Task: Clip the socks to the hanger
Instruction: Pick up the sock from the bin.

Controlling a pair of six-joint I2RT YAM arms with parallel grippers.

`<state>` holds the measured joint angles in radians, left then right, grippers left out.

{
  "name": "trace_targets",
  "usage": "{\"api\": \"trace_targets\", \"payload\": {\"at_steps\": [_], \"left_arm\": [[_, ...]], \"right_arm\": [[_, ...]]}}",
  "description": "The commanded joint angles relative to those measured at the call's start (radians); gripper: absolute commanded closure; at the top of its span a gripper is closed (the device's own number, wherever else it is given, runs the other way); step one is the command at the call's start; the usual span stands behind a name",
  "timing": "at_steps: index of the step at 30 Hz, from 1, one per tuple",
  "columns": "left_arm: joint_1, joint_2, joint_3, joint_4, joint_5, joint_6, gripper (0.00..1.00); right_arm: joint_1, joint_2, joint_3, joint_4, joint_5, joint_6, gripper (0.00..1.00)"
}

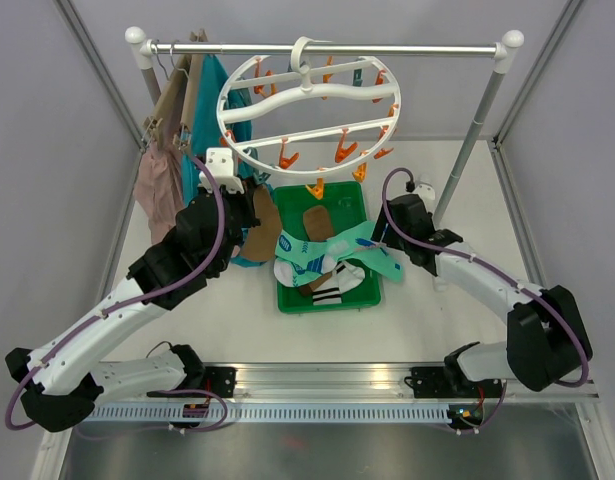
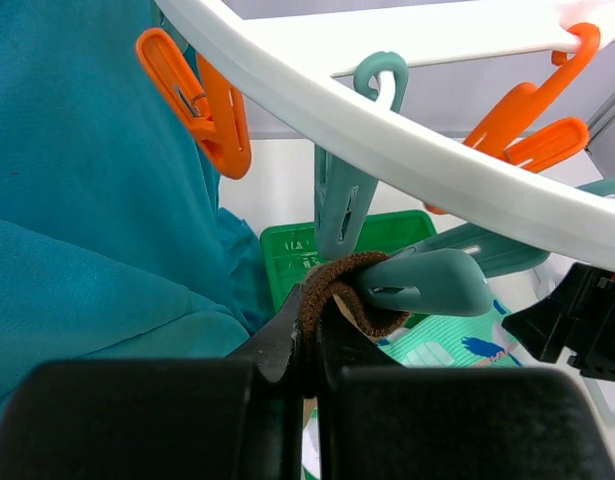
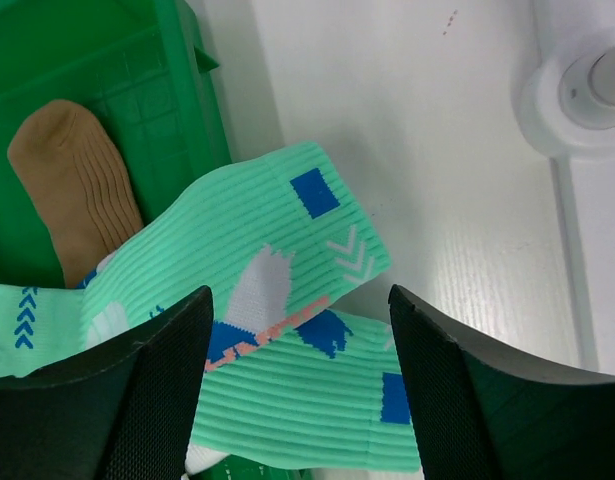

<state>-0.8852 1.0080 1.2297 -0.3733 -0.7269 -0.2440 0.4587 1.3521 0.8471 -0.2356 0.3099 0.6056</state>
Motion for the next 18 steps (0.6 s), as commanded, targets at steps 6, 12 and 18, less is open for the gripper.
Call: {"api": "trace_targets", "payload": {"at_steps": [6,12,18], "left_arm": [[-0.001,-0.008,0.048,0.004,0.003,0.037,0.98],[-0.001,-0.014,0.050,0.005,0.017,0.037,0.98],[-0.001,-0.014,0.050,0.008,0.023,0.037,0.98]], "right_arm": [[-0.058,0.065,-0.059,0.128,-0.130,0.120,0.22],[-0.086,0.102,-0.082,0.188,-0.176,0.138,0.23],[-0.092,0.131,-0.056,0.205,-0.189,0.138,0.32]]}}
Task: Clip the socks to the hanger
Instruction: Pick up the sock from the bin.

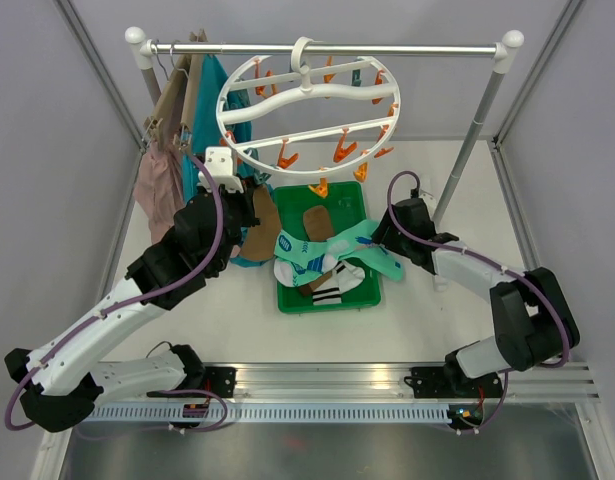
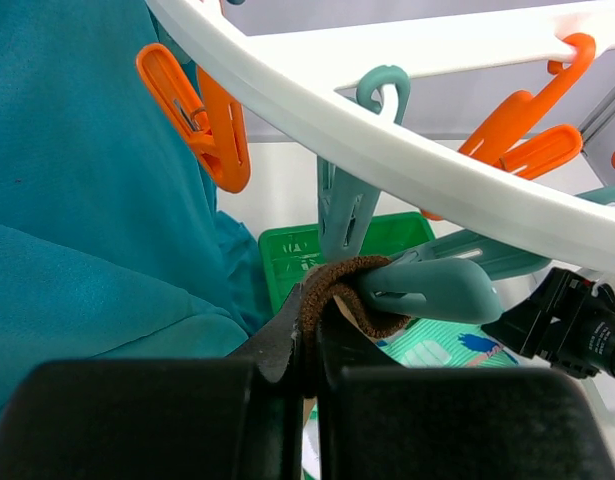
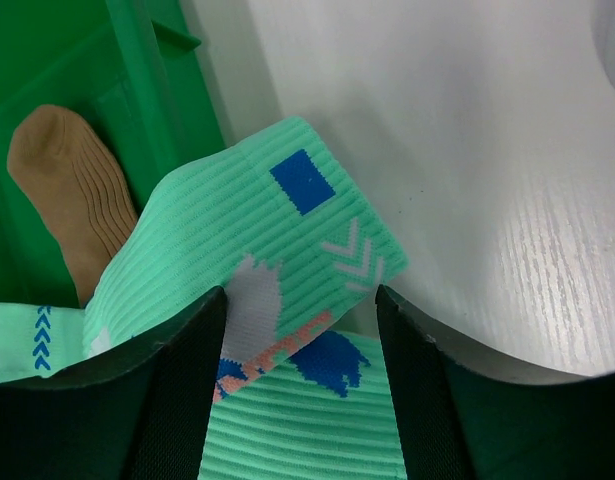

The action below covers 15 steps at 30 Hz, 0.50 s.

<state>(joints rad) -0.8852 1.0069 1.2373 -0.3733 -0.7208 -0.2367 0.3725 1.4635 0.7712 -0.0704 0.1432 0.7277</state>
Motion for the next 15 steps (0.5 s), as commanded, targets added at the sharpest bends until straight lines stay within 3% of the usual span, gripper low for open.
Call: {"api": "trace_targets", "payload": {"at_steps": [1,6,7,9,10,14,15], "left_arm": [[-0.001,-0.013,0.042,0.008,0.018,0.030,0.98],[-0.001,-0.016,0.041,0.008,0.029,0.025,0.98],[-0.001,-0.014,0.039,0.008,0.032,0.023,0.98],[-0.001,-0.019,0.039,0.007,0.034,0.022,0.98],[-0.001,-0.021,0.037,0.007,0.037,0.023,0.98],[-0.001,-0.030,0.033,0.007,0.040,0.027,0.98],[-0.001,-0.033,0.031,0.005,0.043,0.027,0.98]], "right_arm": [[-0.006,0.024,0.028,0.038,-0.024,0.016,0.32],[-0.006,0.034,0.017,0.061,-0.042,0.038,0.36],[-0.006,0.037,0.014,0.063,-0.047,0.039,0.46],[-0.006,0.041,0.011,0.087,-0.053,0.042,0.56],[-0.006,0.041,0.011,0.092,-0.054,0.042,0.68],[-0.006,0.038,0.019,0.098,-0.062,0.035,0.81],[-0.007,0.038,0.022,0.096,-0.060,0.030,0.92]]}}
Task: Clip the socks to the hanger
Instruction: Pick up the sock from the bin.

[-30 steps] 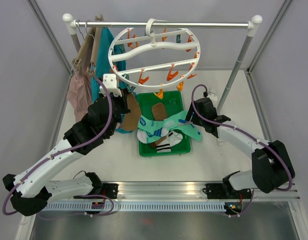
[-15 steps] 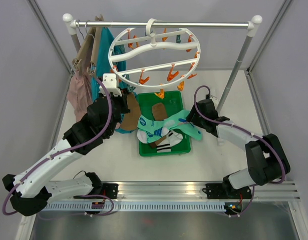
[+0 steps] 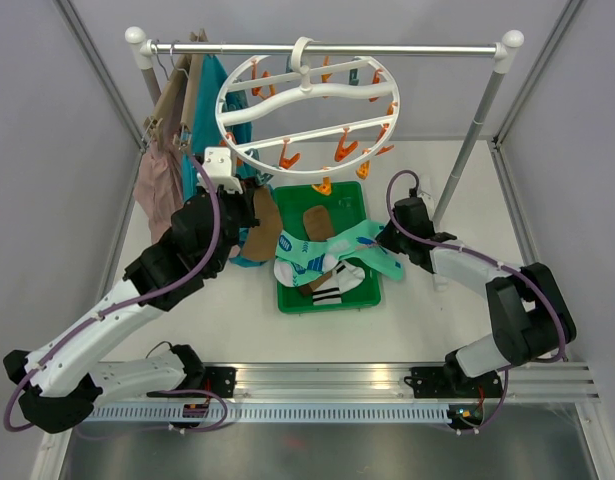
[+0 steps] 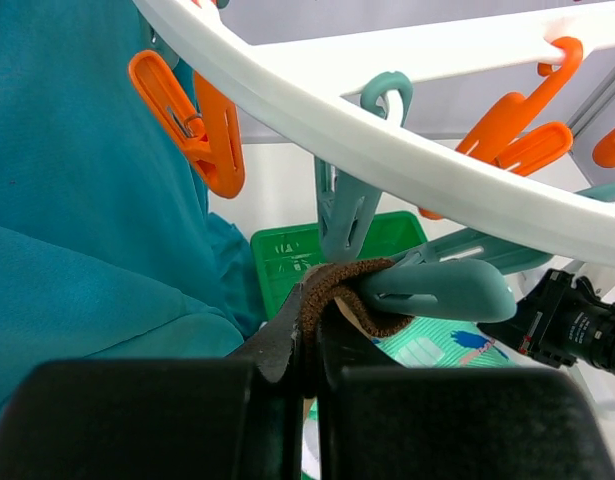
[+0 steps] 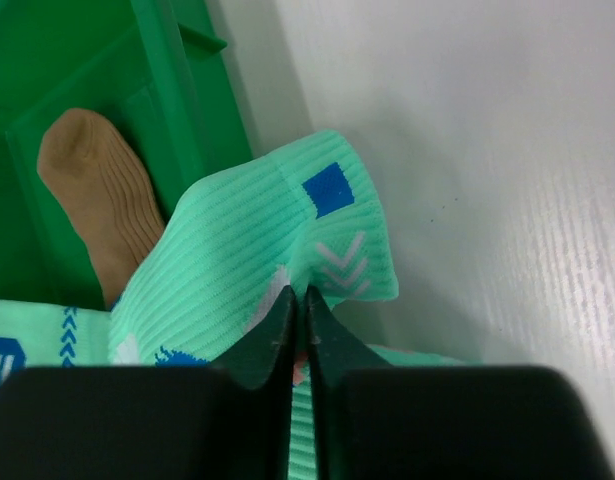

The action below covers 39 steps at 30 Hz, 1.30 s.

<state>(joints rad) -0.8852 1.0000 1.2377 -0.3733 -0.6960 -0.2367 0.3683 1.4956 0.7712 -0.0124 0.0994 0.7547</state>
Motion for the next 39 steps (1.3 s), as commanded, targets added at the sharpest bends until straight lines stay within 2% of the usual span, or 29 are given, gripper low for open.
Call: {"api": "trace_targets", "payload": {"at_steps": [1,5,12,19,24,27,28,31,33,34,39], "left_arm": [[0.000,-0.027,0.031,0.005,0.020,0.027,0.98],[-0.001,-0.035,0.032,-0.006,0.042,0.031,0.95],[-0.001,-0.054,0.031,0.001,0.099,0.031,0.83],[-0.001,-0.063,0.034,-0.006,0.177,0.028,0.71],[-0.003,-0.098,0.028,0.005,0.233,0.007,0.64],[-0.001,-0.118,0.048,0.010,0.347,0.017,0.59],[-0.001,-0.120,0.054,0.019,0.442,0.025,0.59],[-0.001,-0.098,0.098,0.005,0.591,0.028,0.58],[-0.001,-0.092,0.108,0.017,0.644,0.022,0.57],[-0.003,-0.084,0.106,0.025,0.686,0.022,0.56],[-0.003,-0.032,0.118,0.034,0.769,0.016,0.53]], "right_arm": [[-0.002,0.000,0.026,0.034,-0.015,0.000,0.97],[0.000,-0.063,0.036,0.015,0.008,-0.034,1.00],[0.001,-0.251,0.068,-0.031,0.008,-0.184,1.00],[0.011,-0.493,0.079,-0.004,-0.124,-0.324,1.00],[0.020,-0.575,0.131,-0.038,-0.240,-0.400,1.00],[0.027,-0.604,0.177,-0.105,-0.306,-0.443,1.00],[0.032,-0.613,0.201,-0.121,-0.349,-0.466,1.00],[0.040,-0.638,0.243,-0.181,-0.429,-0.514,1.00],[0.043,-0.653,0.264,-0.220,-0.486,-0.540,1.00],[0.046,-0.670,0.269,-0.231,-0.563,-0.572,1.00],[0.053,-0.719,0.267,-0.235,-0.740,-0.601,1.00]]}}
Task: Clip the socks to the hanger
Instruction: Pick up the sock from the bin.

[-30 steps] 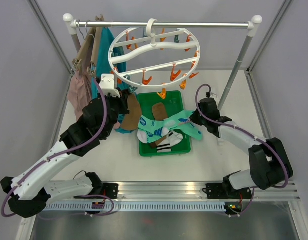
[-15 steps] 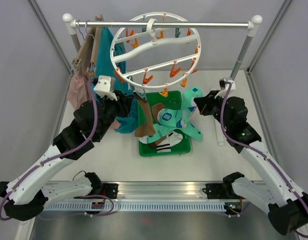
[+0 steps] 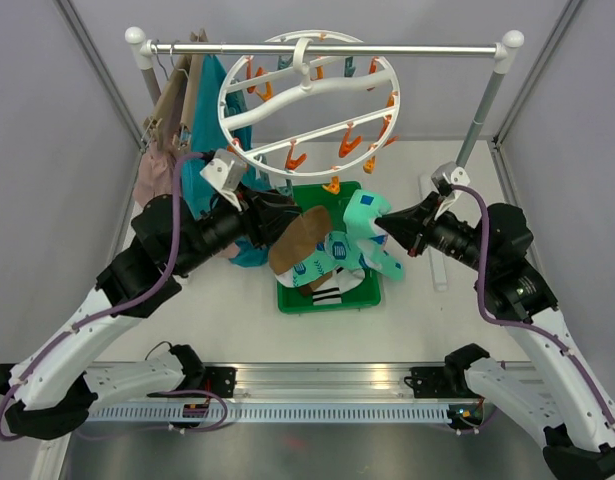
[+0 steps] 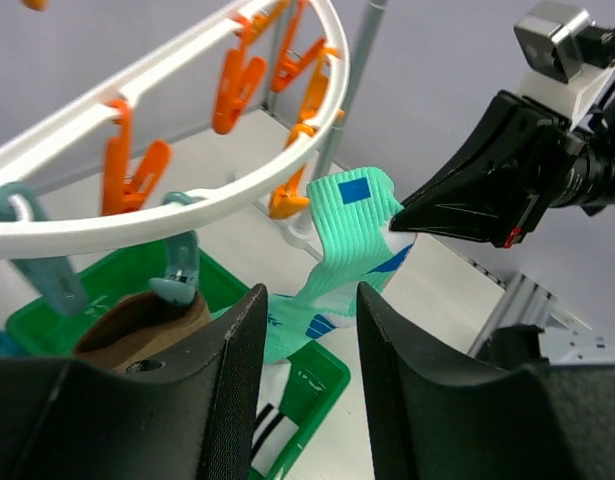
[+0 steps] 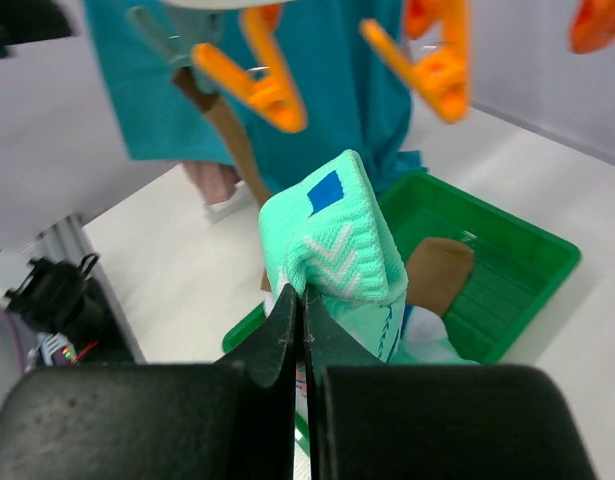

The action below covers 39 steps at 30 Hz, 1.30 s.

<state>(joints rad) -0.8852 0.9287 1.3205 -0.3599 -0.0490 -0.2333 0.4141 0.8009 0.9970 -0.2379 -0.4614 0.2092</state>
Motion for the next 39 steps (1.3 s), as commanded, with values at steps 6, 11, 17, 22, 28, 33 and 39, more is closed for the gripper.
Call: {"api": "trace_targets", "payload": {"at_steps": [6,11,17,22,28,33,39], "left_arm": [[-0.003,0.101,0.032,0.036,0.182,-0.027,0.52],[-0.001,0.122,-0.003,0.078,0.228,-0.084,0.49],[-0.001,0.148,-0.015,0.116,0.264,-0.149,0.45],[-0.001,0.191,-0.009,0.119,0.305,-0.196,0.44],[-0.001,0.187,-0.052,0.228,0.397,-0.248,0.42],[-0.001,0.179,-0.060,0.259,0.429,-0.271,0.42],[-0.001,0.185,-0.060,0.277,0.472,-0.294,0.41]], "right_arm": [[0.012,-0.043,0.043,0.035,-0.307,-0.028,1.00],[0.012,-0.049,0.057,0.092,-0.373,0.005,1.00],[0.012,-0.058,0.080,0.118,-0.405,0.036,1.00],[0.014,-0.066,0.086,0.132,-0.407,0.051,1.00],[0.012,-0.065,0.088,0.129,-0.402,0.045,1.00],[0.014,-0.058,0.086,0.103,-0.382,0.018,1.00],[0.014,-0.060,0.078,0.098,-0.362,0.015,1.00]]}}
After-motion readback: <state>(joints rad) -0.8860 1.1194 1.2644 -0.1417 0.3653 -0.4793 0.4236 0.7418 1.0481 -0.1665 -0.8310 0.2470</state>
